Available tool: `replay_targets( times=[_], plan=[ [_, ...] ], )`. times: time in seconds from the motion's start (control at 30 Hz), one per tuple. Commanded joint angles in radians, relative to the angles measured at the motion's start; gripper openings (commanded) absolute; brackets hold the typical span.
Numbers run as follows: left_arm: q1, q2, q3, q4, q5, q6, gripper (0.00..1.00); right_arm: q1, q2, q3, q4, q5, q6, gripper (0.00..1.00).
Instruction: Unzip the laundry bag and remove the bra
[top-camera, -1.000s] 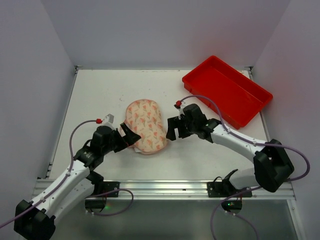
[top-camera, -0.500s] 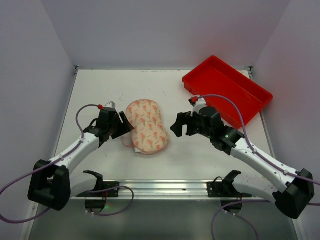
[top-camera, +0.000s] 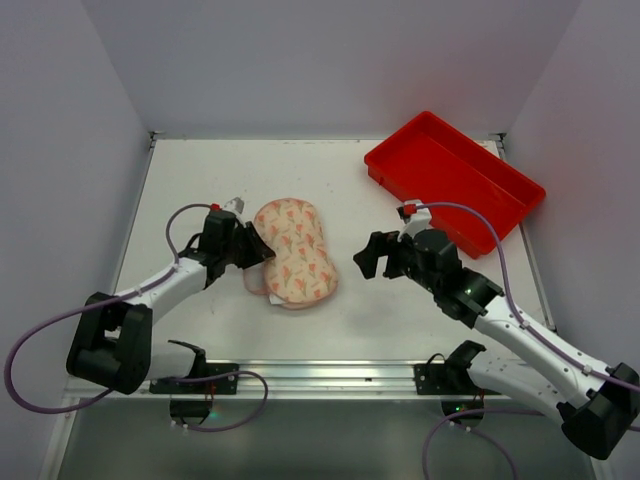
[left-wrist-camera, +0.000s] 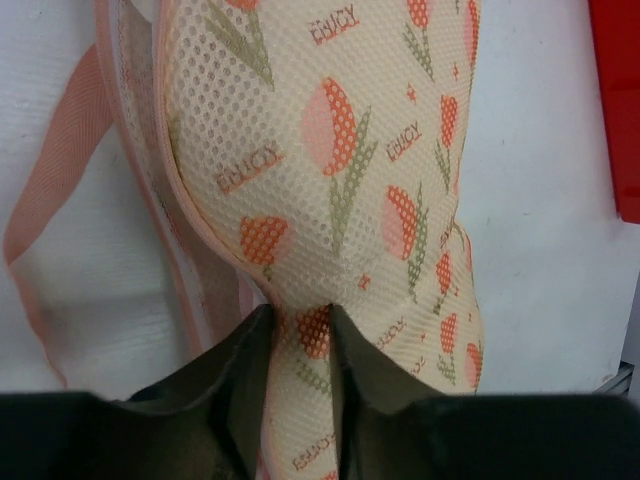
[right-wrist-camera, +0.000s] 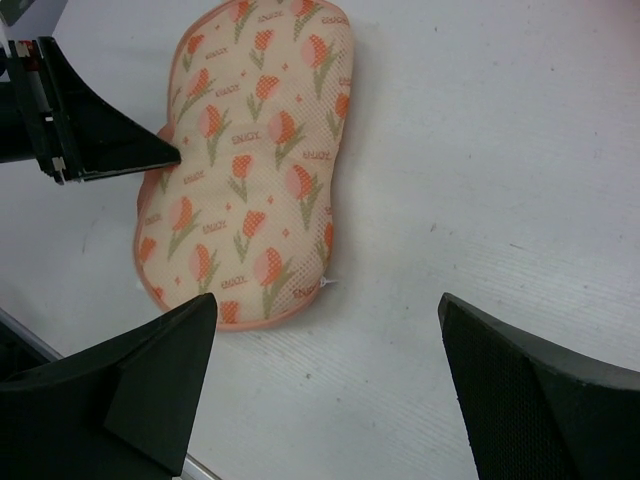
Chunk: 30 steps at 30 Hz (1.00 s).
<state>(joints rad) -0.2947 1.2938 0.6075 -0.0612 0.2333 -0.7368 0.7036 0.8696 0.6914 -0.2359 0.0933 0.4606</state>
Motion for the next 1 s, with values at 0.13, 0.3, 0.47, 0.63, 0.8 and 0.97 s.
replay_targets(
  times=[0.13,0.3,0.47,0.63,0.8,0.97],
  plan=[
    [0.005,0.007,0.017,0.014,0.018,0.046,0.06,-0.003,-0.027,-0.024,0.061,0.028,0.012,0.94],
    [0.005,-0.045,0.096,-0.043,0.027,0.082,0.00,-0.003,-0.037,-0.036,0.067,0.022,0.013,0.94],
    [-0.053,-0.025,0.273,-0.103,0.046,0.086,0.00,-0.003,-0.070,-0.039,0.070,0.037,0.015,0.94],
    [-0.188,0.138,0.501,-0.104,0.011,0.051,0.16,-0.003,-0.118,-0.053,0.058,0.069,0.019,0.95],
    [-0.284,0.295,0.607,-0.109,0.008,0.028,0.21,-0.004,-0.164,-0.061,0.034,0.097,0.020,0.96],
    [-0.284,0.286,0.538,-0.097,-0.032,-0.012,0.23,-0.004,-0.176,-0.067,0.026,0.074,0.016,0.96]
  ],
)
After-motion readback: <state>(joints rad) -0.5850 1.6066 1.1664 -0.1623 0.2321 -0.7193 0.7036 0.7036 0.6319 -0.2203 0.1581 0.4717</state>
